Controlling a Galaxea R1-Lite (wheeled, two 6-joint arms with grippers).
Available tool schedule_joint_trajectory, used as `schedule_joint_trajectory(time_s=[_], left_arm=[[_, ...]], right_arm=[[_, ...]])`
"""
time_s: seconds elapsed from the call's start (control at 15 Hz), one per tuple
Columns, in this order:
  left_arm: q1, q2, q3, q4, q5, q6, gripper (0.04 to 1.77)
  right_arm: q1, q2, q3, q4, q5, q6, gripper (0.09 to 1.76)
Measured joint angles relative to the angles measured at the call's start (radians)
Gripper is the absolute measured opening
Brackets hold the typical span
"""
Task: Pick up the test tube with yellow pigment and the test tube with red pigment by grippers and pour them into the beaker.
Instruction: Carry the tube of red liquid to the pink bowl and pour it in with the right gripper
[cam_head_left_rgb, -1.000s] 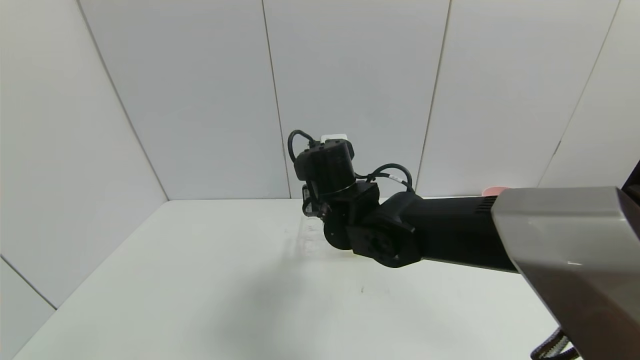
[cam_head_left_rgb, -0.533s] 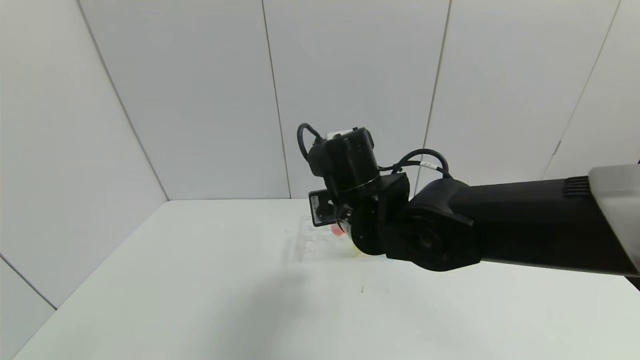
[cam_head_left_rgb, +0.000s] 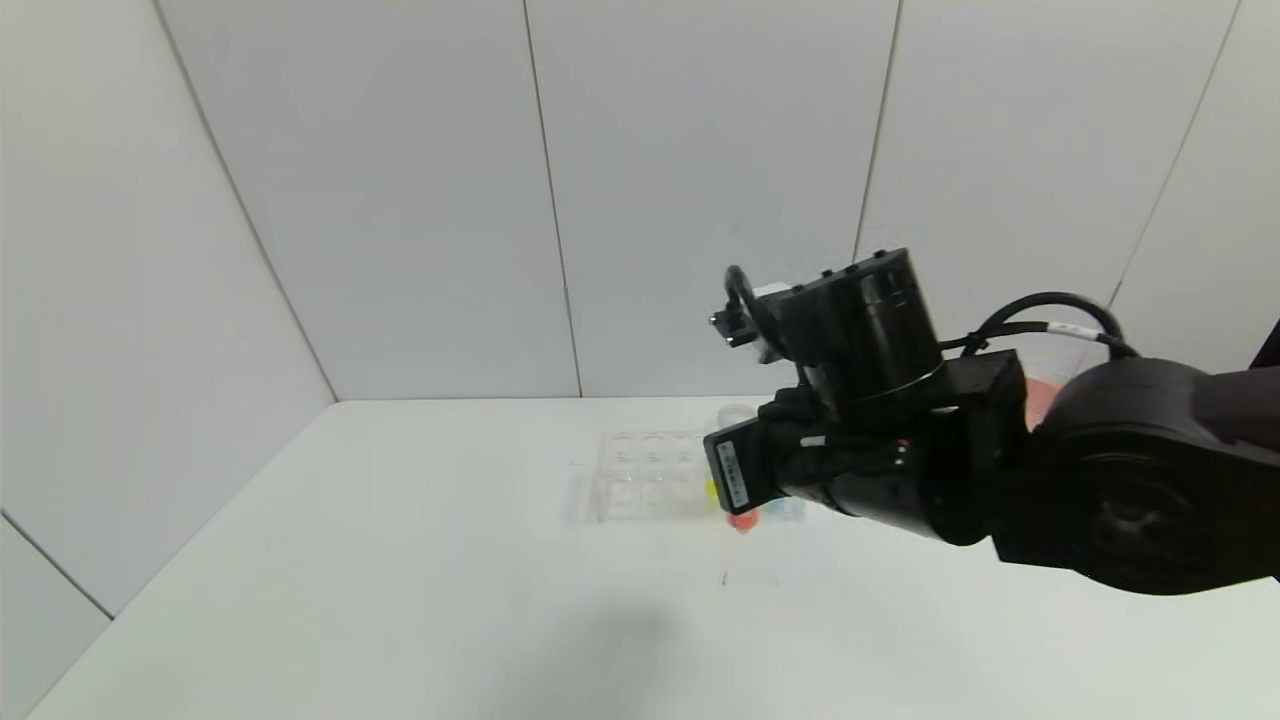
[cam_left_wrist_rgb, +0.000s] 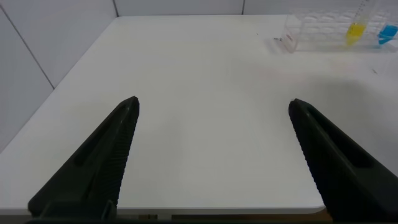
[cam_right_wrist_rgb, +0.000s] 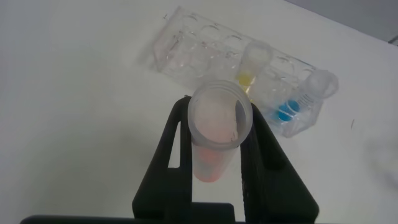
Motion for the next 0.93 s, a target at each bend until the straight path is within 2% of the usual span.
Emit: schedule_joint_trajectory(time_s=[0.4,0.67,0.93], left_arm=[[0.0,0.0,0.0,0.0,0.0,0.0,1.72],[0.0,0.0,0.0,0.0,0.0,0.0,1.72],[0.0,0.0,0.0,0.0,0.0,0.0,1.72]], right_arm=[[-0.177,-0.182,0.207,-0.01,0.27,-0.206,0.5],[-0.307,-0.242,0.245,-0.007,0.368,-0.264,0.5],[-0.452,-0.269,0.278,0.0,0.494,-0.401,0.5]])
